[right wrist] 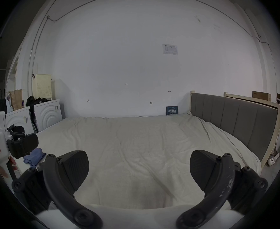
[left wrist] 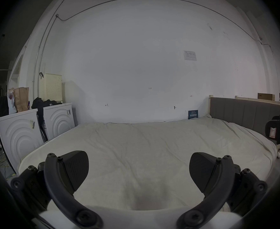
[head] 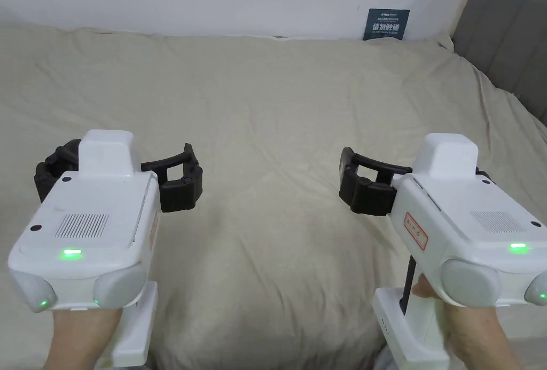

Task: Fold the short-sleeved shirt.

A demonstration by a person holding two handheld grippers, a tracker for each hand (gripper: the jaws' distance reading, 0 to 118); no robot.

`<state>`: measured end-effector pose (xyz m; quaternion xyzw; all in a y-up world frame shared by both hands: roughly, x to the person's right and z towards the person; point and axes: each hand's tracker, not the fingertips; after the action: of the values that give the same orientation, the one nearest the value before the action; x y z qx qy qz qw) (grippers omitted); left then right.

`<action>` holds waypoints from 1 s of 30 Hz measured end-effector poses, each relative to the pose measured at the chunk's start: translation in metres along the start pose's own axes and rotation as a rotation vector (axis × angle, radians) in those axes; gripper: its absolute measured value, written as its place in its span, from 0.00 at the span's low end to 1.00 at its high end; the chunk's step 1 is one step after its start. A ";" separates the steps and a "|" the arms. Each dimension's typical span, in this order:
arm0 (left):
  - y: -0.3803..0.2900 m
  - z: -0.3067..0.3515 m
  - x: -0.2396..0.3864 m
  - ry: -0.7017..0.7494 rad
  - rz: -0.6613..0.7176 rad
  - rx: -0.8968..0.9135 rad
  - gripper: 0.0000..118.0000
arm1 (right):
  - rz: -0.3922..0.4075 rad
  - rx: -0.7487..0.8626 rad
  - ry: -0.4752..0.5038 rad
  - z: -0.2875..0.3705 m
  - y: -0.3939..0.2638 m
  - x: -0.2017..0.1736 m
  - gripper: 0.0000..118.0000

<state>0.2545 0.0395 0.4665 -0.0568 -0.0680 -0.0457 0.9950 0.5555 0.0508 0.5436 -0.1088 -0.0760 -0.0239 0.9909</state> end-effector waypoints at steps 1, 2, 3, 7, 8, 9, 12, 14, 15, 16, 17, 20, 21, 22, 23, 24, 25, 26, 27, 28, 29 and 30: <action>0.000 0.000 0.000 0.001 -0.002 -0.001 1.00 | 0.002 0.000 0.000 0.000 0.000 0.000 1.00; 0.000 0.000 0.000 0.000 -0.003 -0.002 1.00 | 0.003 -0.001 0.000 0.000 0.000 0.000 1.00; -0.001 0.000 0.000 -0.001 -0.004 -0.001 1.00 | 0.005 -0.002 0.001 0.000 0.000 0.000 1.00; -0.001 0.000 0.001 -0.002 -0.004 -0.004 1.00 | 0.006 -0.003 0.003 -0.001 -0.001 0.000 1.00; -0.001 0.000 0.001 -0.003 -0.002 -0.006 1.00 | 0.005 -0.004 0.003 -0.001 -0.001 0.000 1.00; -0.001 0.000 0.001 -0.003 -0.001 -0.005 1.00 | 0.003 -0.004 0.004 -0.001 -0.001 0.000 1.00; -0.001 0.000 0.001 -0.004 -0.002 -0.005 1.00 | 0.002 -0.001 0.004 -0.001 0.000 0.000 1.00; -0.002 0.000 0.001 -0.006 -0.001 -0.004 1.00 | 0.006 0.000 0.004 -0.001 0.000 0.000 1.00; -0.002 0.000 0.001 -0.005 -0.001 -0.004 1.00 | 0.007 0.001 0.003 -0.001 0.000 -0.001 1.00; -0.002 0.000 0.001 -0.005 -0.001 -0.004 1.00 | 0.007 0.002 0.003 0.000 0.000 -0.001 1.00; -0.002 0.000 0.001 -0.004 -0.001 -0.004 1.00 | 0.006 0.002 0.004 0.000 0.000 -0.001 1.00; -0.001 0.000 0.001 -0.003 0.003 -0.004 1.00 | 0.005 0.002 0.006 -0.001 0.000 -0.001 1.00; -0.001 0.000 0.001 -0.004 0.004 -0.004 1.00 | 0.005 0.002 0.006 -0.001 0.000 -0.001 1.00; -0.001 0.000 0.001 -0.004 0.005 -0.003 1.00 | 0.005 0.002 0.006 -0.001 0.000 -0.001 1.00; -0.001 0.000 0.001 -0.003 0.005 -0.001 1.00 | 0.005 0.003 0.006 -0.001 0.000 -0.001 1.00; -0.001 0.000 0.001 -0.003 0.006 -0.001 1.00 | 0.004 0.003 0.008 -0.001 0.000 -0.001 1.00; 0.000 0.000 0.001 -0.003 0.006 -0.001 1.00 | 0.003 0.003 0.009 -0.001 0.000 -0.001 1.00; 0.000 0.000 0.001 -0.004 0.006 0.000 1.00 | 0.004 0.003 0.009 -0.001 0.000 -0.001 1.00; 0.000 0.001 0.001 -0.003 0.005 0.000 1.00 | 0.005 0.003 0.009 -0.001 0.000 -0.002 1.00; 0.000 0.001 0.001 -0.002 0.005 0.001 1.00 | 0.007 0.004 0.010 -0.001 0.000 -0.002 1.00; -0.001 0.000 0.001 -0.002 0.004 0.001 1.00 | 0.007 0.005 0.009 -0.001 0.000 -0.002 1.00; -0.001 0.001 0.001 -0.002 0.006 0.002 1.00 | 0.006 0.005 0.009 -0.001 0.000 -0.002 1.00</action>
<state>0.2551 0.0390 0.4671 -0.0561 -0.0690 -0.0426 0.9951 0.5539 0.0511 0.5423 -0.1063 -0.0712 -0.0210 0.9916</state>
